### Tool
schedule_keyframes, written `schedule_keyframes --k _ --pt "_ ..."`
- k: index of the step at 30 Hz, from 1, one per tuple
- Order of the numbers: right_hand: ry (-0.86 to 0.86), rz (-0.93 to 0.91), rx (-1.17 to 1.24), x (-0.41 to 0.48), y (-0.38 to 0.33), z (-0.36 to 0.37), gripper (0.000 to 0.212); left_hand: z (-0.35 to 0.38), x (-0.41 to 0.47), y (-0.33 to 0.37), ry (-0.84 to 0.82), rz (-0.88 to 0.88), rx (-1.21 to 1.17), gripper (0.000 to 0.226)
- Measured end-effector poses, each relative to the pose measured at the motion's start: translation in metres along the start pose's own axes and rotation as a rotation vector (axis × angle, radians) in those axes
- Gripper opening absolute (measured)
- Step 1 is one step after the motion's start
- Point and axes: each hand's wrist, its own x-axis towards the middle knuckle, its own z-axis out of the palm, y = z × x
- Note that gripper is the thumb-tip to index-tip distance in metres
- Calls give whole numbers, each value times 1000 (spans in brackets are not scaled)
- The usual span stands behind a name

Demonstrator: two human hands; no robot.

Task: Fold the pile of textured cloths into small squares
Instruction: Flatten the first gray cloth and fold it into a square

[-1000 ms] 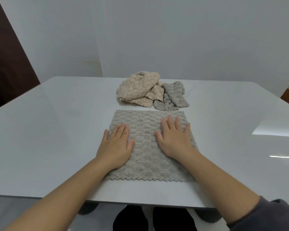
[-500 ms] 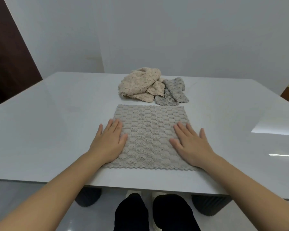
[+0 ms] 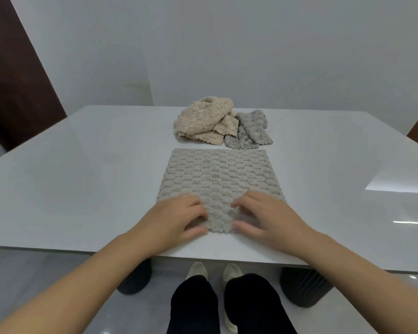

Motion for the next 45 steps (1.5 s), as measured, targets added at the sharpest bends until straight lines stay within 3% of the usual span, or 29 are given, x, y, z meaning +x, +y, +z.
schedule_keyframes --k 4,7,11,17,21,26,36,45 --pt "-9 43 -55 5 -13 7 40 5 6 -1 48 -49 82 17" --pt "42 127 -46 8 -14 8 28 5 8 -3 83 -102 69 22" --pt "33 225 -36 1 8 0 27 -1 -6 -18 94 -305 -9 15" --pt "86 397 405 -1 45 -24 19 -18 -18 -39 181 -661 -431 8" --pt "79 503 577 9 69 -33 11 -19 -7 -54 243 -732 -620 8" --pt "144 545 725 34 86 -32 5 -13 22 -78 318 -762 -616 10" --pt "302 650 569 105 134 -14 7 0 99 -123 370 -807 -420 10" --pt "181 653 186 132 148 6 6 22 129 -144 254 -800 -87 20"
